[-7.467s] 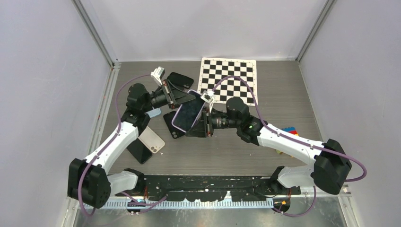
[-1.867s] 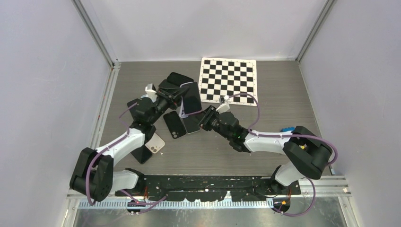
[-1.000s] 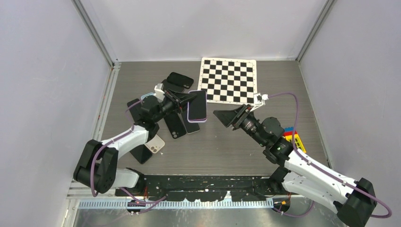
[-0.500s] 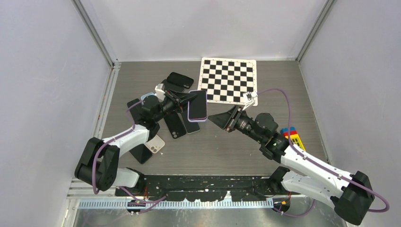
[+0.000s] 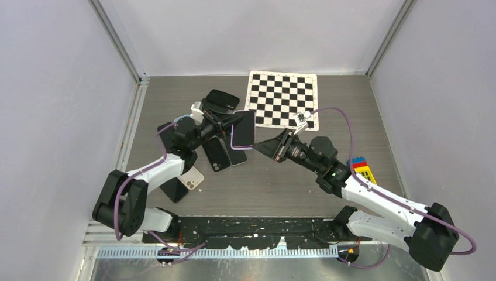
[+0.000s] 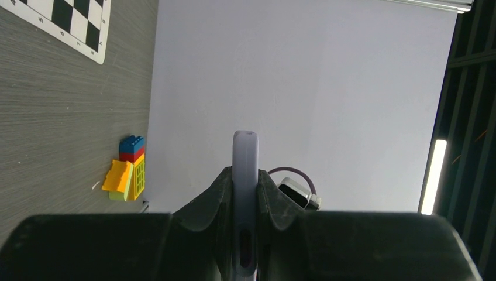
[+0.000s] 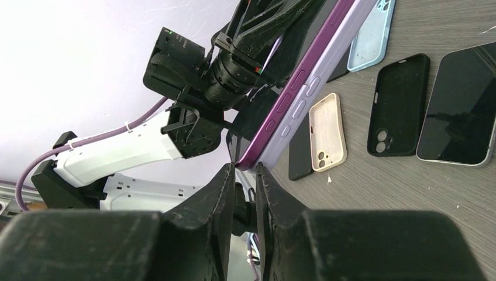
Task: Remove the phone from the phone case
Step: Remove the phone case from the phone, then place the phone at the center of the board.
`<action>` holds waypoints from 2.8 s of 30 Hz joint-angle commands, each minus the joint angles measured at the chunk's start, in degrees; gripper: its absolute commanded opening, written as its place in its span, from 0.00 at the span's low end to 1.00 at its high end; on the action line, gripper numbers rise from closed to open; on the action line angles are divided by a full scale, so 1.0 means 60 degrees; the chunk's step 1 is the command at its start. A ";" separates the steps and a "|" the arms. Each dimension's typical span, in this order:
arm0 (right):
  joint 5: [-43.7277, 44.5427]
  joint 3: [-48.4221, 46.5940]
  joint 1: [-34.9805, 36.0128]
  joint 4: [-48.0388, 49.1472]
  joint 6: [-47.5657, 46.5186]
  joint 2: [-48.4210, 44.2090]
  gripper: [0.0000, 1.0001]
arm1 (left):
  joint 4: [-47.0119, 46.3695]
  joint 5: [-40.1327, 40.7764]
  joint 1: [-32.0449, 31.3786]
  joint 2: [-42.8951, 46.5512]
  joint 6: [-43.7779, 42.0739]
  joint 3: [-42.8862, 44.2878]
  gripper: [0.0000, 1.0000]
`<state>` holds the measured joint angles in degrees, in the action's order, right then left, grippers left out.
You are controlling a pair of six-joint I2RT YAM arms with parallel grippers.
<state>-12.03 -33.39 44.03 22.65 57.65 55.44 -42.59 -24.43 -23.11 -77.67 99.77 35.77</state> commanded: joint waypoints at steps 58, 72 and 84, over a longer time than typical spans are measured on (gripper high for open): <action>0.0000 0.0390 -0.1800 0.1558 0.1573 0.1395 0.00 | 0.0169 -0.0932 -0.0443 -0.0082 -0.3395 -0.0399 0.53; 0.0141 0.0555 -0.3285 -0.2819 -0.0883 0.0303 0.00 | -0.1362 -0.0167 -0.1165 -0.4589 -0.4224 0.0323 0.62; -0.1947 -0.0050 -0.5736 -0.2933 -0.2703 0.3527 0.06 | 0.2394 0.1304 -0.1831 -0.4088 -0.6016 0.1497 0.66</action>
<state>-16.12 -29.74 12.64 -0.69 46.13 71.61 -37.69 -21.96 -33.15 -105.71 69.63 40.38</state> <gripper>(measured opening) 0.127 0.651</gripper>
